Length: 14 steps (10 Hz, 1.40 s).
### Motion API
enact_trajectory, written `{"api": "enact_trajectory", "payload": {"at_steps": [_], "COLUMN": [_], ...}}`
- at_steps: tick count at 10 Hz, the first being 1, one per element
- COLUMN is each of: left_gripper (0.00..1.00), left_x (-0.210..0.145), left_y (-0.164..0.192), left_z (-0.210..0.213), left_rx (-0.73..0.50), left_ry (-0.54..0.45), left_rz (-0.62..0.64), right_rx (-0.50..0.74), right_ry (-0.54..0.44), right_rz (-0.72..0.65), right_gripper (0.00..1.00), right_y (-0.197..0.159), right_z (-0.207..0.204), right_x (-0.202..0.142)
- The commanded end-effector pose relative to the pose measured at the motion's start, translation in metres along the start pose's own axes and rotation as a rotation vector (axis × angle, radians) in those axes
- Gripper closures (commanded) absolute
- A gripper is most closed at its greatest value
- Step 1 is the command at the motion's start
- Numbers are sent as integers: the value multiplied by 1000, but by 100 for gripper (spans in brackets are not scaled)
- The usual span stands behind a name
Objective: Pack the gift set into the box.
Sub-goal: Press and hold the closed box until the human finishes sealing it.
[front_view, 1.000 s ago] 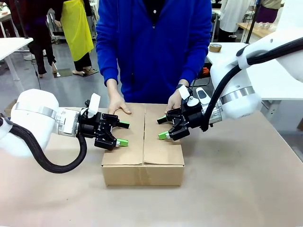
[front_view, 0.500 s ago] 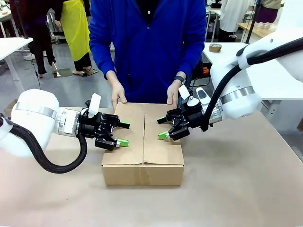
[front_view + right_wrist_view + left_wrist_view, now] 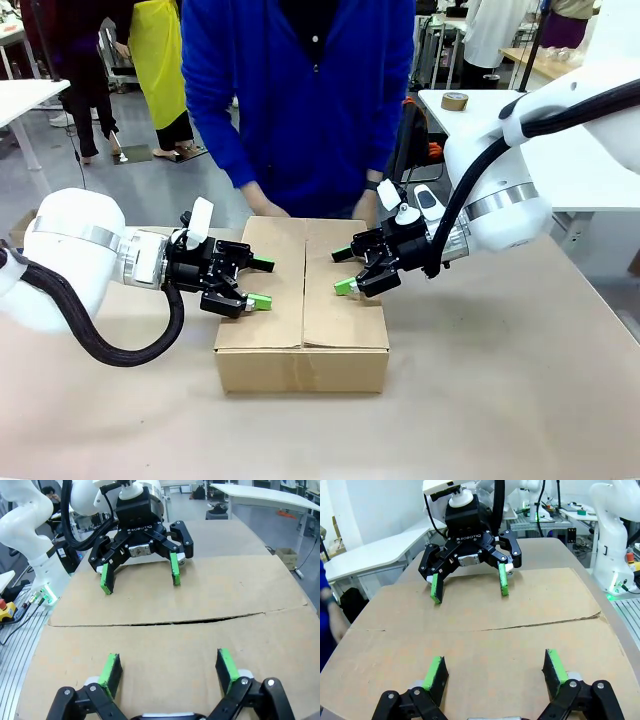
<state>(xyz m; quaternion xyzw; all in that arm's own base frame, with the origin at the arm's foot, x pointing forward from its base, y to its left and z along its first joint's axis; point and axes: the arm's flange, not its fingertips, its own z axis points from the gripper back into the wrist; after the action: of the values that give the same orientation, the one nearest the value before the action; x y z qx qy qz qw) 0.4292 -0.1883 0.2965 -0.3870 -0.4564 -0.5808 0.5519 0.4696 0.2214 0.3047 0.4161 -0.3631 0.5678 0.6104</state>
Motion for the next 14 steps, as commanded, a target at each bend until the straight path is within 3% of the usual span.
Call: {"api": "enact_trajectory", "payload": {"at_steps": [1,14], "left_gripper": [0,0], "left_x": [-1,-1], "left_y": [-1,-1], "left_z": [-1,-1], "left_rx": [-4,-4], "left_ry": [1,1], "left_rz": [-11,-11], "right_rx": [0,0], "right_ry": [7,7], "right_rz": [-3,-3], "right_gripper": [0,0], "right_y": [2,2], "right_z": [-2,-2], "right_x": [-2,-2]}}
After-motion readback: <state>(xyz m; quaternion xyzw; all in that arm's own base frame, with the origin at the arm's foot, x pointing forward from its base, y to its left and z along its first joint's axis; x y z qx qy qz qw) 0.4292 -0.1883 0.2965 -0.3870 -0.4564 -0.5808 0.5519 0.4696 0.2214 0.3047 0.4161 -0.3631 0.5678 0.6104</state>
